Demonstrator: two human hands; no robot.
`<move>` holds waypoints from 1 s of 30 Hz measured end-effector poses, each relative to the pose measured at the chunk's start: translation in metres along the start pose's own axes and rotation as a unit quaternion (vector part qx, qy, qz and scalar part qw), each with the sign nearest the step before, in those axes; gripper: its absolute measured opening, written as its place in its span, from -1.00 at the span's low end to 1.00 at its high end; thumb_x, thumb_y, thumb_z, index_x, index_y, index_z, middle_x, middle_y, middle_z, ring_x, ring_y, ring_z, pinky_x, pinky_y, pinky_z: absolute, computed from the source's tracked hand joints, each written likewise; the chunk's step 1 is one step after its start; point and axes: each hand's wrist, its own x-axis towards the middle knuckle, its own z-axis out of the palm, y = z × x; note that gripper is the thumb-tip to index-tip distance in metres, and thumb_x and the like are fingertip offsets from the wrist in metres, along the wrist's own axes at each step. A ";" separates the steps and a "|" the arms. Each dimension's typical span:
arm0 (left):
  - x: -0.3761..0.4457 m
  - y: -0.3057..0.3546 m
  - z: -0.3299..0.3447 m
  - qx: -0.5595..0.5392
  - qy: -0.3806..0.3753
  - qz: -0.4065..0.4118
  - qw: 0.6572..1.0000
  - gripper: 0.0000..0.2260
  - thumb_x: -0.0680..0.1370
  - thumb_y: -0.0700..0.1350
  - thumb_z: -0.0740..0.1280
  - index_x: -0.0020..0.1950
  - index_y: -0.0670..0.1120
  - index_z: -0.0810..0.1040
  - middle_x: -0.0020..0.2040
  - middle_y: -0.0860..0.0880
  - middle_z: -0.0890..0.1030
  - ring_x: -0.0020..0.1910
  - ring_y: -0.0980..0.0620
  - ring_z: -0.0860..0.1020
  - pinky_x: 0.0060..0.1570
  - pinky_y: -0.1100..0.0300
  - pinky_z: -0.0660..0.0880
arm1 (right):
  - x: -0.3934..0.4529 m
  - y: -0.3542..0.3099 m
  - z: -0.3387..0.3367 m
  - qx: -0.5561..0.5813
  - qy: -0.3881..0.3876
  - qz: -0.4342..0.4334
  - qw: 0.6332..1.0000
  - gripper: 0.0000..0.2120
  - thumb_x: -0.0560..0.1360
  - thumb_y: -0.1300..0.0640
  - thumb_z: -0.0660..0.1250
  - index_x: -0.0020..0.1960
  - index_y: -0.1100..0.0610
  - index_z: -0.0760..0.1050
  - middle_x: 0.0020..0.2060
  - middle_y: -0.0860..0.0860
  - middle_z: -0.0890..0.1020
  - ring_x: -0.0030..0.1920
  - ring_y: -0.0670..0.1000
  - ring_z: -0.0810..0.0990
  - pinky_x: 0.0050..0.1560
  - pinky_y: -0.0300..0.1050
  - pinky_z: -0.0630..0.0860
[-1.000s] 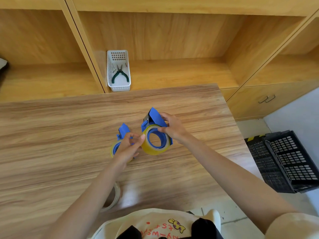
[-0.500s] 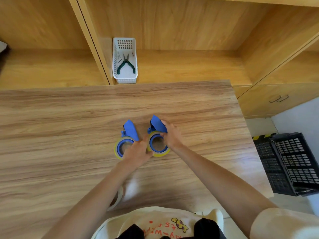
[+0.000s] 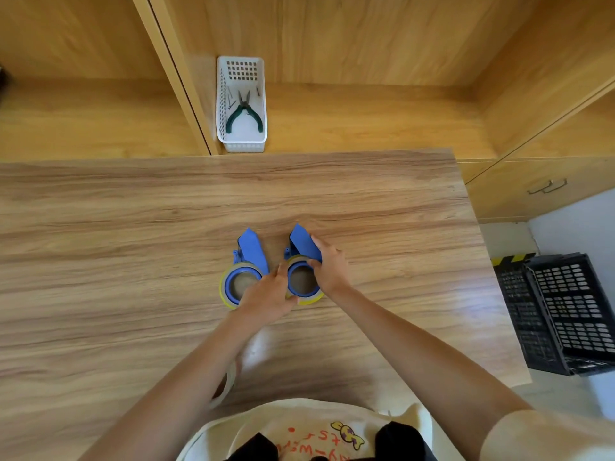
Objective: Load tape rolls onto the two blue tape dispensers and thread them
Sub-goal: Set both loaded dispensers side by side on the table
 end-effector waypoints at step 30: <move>-0.046 0.012 -0.006 -0.024 0.166 -0.009 0.986 -0.76 0.63 -0.03 0.17 0.21 0.11 0.56 0.07 -0.01 0.67 0.08 -0.09 0.60 -0.06 -0.02 0.56 | -0.041 -0.011 -0.055 -0.175 -0.031 -0.037 0.983 -0.71 0.64 0.09 0.14 0.33 0.10 0.41 0.21 0.13 0.57 0.19 0.20 0.56 0.07 0.05 0.50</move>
